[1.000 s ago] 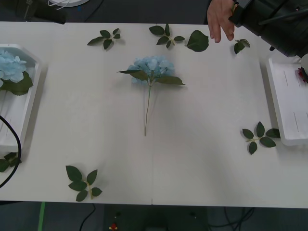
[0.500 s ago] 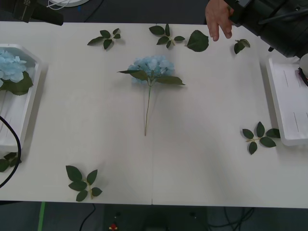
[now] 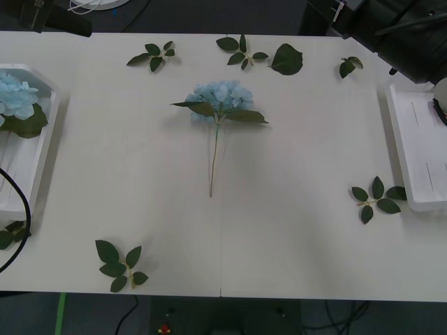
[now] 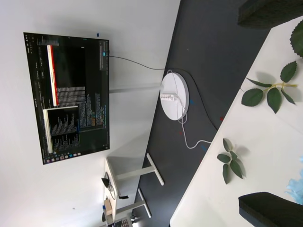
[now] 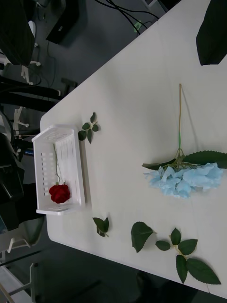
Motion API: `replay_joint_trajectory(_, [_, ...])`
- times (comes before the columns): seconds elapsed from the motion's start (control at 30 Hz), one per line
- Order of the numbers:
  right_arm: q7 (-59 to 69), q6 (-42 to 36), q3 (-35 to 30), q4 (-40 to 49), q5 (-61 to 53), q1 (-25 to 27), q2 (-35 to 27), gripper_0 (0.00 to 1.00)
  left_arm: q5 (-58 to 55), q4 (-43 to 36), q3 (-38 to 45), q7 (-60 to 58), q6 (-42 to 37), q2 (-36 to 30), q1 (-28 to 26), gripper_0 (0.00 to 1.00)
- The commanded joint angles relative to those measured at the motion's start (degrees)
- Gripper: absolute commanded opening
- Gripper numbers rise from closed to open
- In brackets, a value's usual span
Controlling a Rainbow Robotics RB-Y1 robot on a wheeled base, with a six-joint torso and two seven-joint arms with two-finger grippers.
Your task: Place the red flowers into the right box and the blue flowers into the left box. If a person shows an open palm, hand one flower to the person first, then continue sorting.
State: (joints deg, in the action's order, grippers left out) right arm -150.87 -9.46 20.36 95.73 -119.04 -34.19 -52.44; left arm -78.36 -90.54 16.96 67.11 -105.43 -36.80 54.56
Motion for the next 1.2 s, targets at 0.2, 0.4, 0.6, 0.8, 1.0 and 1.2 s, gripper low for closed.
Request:
replay_joint_trajectory(0.2, [-0.5, -11.8, 0.4, 0.2, -8.2, -2.6, -8.0, 1.00, -0.5, -1.6, 1.0, 2.8, -1.5, -1.9, 3.1, 1.00])
replay_joint_trajectory(0.4, [-0.3, -25.3, -2.3, 0.2, -14.6, -0.1, -16.2, 1.00, 0.0, -1.6, -1.6, -2.2, -4.6, -1.9, 4.1, 1.00])
replay_joint_trajectory(0.6, [0.2, -38.4, -9.5, -0.1, -16.4, 4.8, -20.2, 1.00, 3.7, -5.4, -10.9, -11.0, -1.3, -1.8, 4.1, 1.00])
replay_joint_trajectory(0.8, [0.5, -53.3, -17.4, -3.4, -17.4, 8.8, -21.7, 1.00, 10.3, -8.7, -25.9, -22.5, 7.1, -1.7, 4.1, 1.00])
replay_joint_trajectory(1.0, [0.2, -65.3, -20.8, -7.6, -17.9, 9.7, -21.7, 1.00, 15.7, -8.2, -38.8, -29.1, 13.2, -1.3, 4.1, 1.00])
replay_joint_trajectory(1.2, [-0.7, -73.2, -21.2, -11.5, -19.8, 9.6, -21.7, 1.00, 20.3, -3.9, -48.8, -29.7, 21.5, 0.0, 4.0, 1.00])
